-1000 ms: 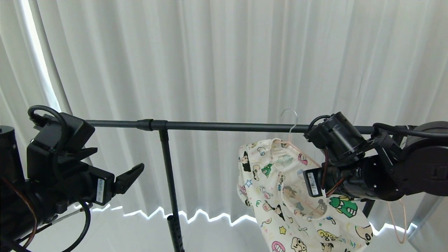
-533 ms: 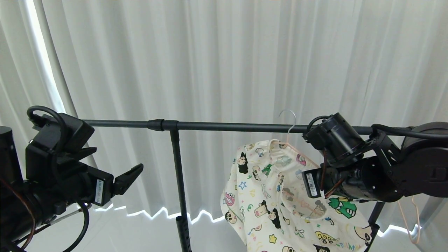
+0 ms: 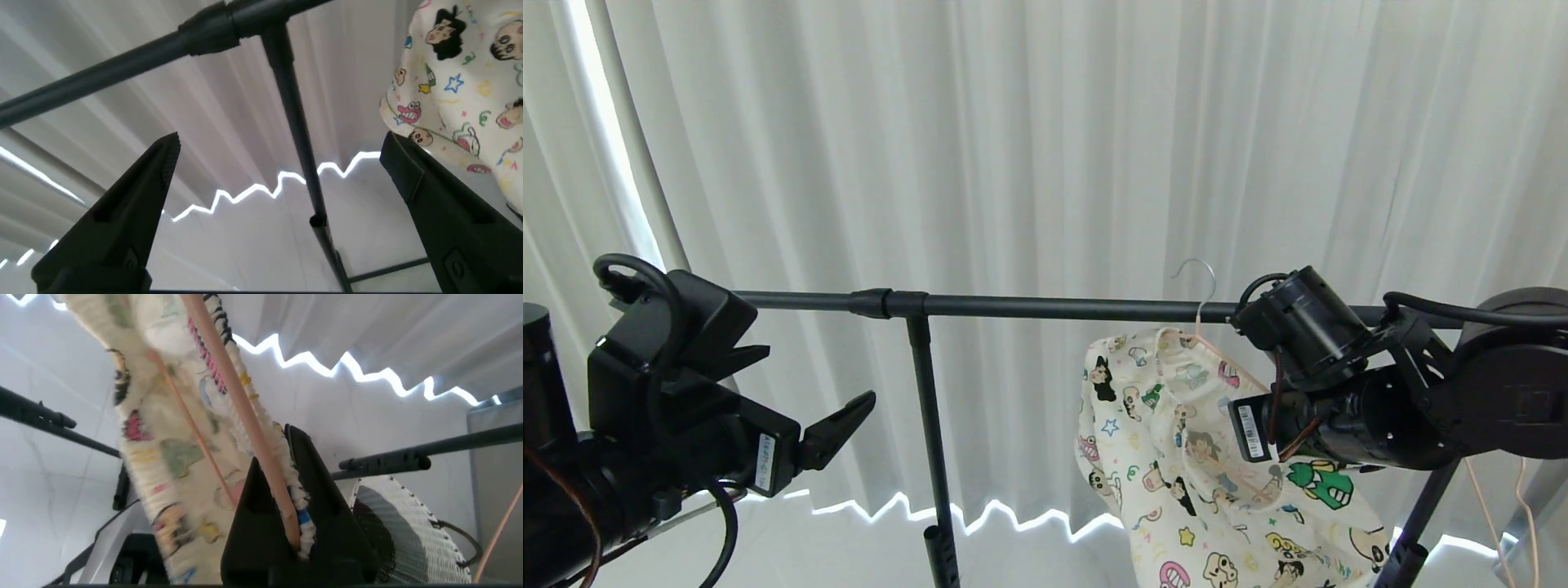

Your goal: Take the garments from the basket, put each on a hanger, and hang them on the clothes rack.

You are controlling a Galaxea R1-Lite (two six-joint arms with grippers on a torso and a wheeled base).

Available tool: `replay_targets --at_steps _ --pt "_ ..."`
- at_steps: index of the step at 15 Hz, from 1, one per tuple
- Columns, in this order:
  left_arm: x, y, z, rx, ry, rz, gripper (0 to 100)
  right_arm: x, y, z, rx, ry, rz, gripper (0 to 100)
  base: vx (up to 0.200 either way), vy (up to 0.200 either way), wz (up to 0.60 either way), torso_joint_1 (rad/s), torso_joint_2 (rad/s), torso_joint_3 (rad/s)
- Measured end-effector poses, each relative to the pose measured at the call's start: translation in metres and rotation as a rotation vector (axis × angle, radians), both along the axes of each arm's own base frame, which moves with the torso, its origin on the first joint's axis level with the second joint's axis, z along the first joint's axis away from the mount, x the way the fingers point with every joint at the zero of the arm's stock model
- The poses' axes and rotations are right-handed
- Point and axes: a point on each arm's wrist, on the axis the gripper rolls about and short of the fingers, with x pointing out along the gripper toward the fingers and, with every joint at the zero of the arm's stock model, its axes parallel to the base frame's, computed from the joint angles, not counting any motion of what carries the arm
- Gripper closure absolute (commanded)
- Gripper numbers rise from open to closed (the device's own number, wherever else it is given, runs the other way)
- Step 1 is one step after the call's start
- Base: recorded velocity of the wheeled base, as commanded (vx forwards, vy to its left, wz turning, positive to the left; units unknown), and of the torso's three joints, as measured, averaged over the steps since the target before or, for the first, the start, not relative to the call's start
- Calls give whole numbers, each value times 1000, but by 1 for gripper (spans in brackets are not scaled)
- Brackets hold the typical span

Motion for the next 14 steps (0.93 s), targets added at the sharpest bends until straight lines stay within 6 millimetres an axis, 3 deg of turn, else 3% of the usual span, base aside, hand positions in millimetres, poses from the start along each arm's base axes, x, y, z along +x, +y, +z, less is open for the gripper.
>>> replay_targets --at_steps 14 --pt "-12 -8 -2 37 -24 -87 0 30 6 -37 -23 47 -35 100 0 0 0 0 0 0"
